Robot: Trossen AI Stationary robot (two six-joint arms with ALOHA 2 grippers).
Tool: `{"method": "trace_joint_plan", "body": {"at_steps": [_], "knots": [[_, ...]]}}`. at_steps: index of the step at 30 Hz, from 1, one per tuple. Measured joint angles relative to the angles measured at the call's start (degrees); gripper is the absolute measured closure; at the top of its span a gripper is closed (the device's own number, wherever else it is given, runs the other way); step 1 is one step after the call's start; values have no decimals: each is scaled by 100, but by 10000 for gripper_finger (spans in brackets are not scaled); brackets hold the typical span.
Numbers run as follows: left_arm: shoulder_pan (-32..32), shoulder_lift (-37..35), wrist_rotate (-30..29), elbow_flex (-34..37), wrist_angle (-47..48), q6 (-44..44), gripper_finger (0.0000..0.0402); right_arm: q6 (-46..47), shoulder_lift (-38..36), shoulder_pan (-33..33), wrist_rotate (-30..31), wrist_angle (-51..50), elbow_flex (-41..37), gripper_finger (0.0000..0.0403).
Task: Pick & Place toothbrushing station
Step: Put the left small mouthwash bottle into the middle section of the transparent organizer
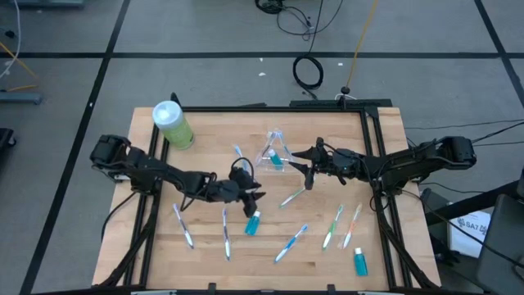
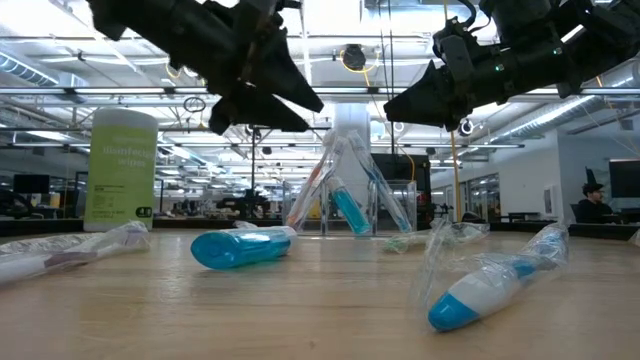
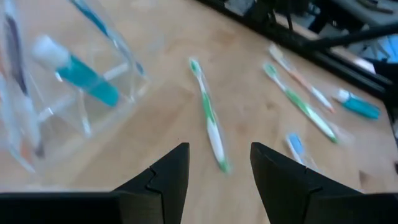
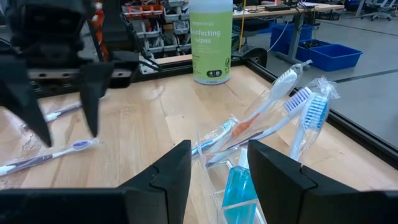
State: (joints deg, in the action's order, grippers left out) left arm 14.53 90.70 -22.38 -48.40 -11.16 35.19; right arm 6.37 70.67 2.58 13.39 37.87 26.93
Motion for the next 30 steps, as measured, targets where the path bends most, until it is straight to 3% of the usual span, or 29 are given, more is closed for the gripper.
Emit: {"method": "trace_joint_plan", "body": {"at_steps": [6,14,25,30], "knots": [[320,0,50,0,261,268,227,0,0,-1,0,2,1,250],[703,0,645,0,290,504,227,0,0,0,0,2,0,250],[1231,4,137,0,476,712,223,2,0,0,0,2,1,250],[1291,7,35,0,717,891,185,0,0,1,0,6,1,250]]}}
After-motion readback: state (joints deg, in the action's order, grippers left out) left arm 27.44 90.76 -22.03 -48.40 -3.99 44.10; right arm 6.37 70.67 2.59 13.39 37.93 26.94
